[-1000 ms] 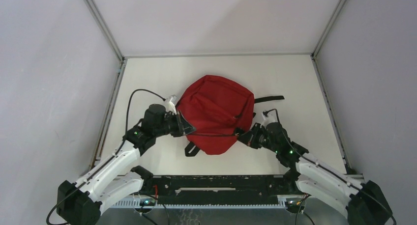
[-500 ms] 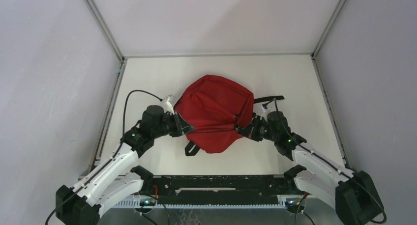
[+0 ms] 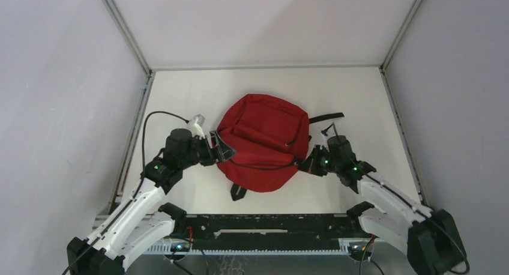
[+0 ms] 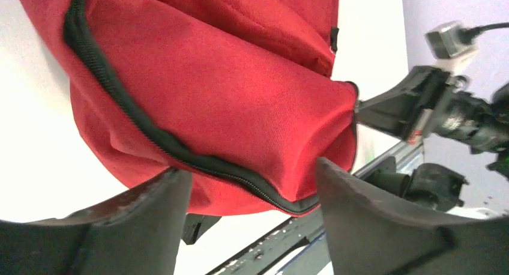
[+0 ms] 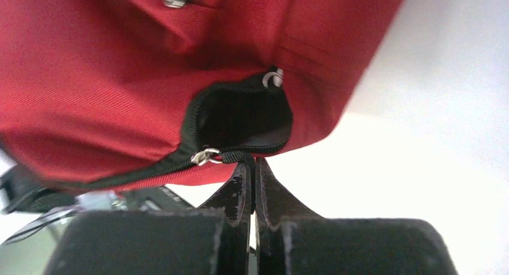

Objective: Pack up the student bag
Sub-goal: Zip the student bag at the center of the board.

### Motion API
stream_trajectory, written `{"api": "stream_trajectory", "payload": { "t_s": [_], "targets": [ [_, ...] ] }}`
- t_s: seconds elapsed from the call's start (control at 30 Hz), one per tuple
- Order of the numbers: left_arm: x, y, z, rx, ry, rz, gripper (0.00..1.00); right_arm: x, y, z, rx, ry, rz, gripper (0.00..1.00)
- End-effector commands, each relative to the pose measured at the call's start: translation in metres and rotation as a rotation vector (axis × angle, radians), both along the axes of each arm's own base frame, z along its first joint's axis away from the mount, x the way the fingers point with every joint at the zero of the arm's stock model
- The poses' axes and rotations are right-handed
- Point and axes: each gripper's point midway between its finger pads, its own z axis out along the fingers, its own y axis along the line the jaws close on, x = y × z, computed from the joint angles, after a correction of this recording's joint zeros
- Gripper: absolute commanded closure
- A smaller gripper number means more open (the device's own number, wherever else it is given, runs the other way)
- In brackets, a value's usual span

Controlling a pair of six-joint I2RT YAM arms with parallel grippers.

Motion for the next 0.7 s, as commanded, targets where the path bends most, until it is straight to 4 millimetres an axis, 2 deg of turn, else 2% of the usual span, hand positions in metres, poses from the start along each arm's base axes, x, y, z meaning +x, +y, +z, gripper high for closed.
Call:
{"api": "stream_trajectory", "payload": {
  "t_s": [0.0,0.03,0.1,0.23,0.37,0.47,0.57,0.67],
  "targets": [
    [0.002,-0.009,0.032,0.005,-0.153,-0.079,0.13,0.004,-0.025,-0.039,-0.268,0.082,-0.059,1.00],
    [-0.003,-0.013,0.034,0.037,-0.176,-0.107,0.07,0.004,-0.024,-0.043,-0.277,0.095,-0.058,1.00],
    [-0.017,-0.029,0.038,0.103,-0.238,-0.196,0.03,0.003,-0.021,-0.046,-0.278,0.105,-0.051,1.00],
    [-0.032,-0.053,0.034,0.242,-0.315,-0.305,0.03,0.004,-0.019,-0.039,-0.259,0.075,-0.047,1.00],
    [-0.037,-0.073,0.030,0.396,-0.395,-0.364,0.04,0.005,-0.020,-0.024,-0.225,0.037,-0.056,1.00],
    [-0.035,-0.083,0.036,0.437,-0.429,-0.372,0.11,0.003,-0.022,-0.015,-0.207,0.019,-0.059,1.00],
    [-0.033,-0.090,0.046,0.397,-0.462,-0.351,0.21,0.000,-0.023,-0.013,-0.204,0.022,-0.063,1.00],
    [-0.031,-0.086,0.056,0.377,-0.477,-0.318,0.32,-0.002,-0.024,-0.015,-0.211,0.031,-0.066,1.00]
  ]
}}
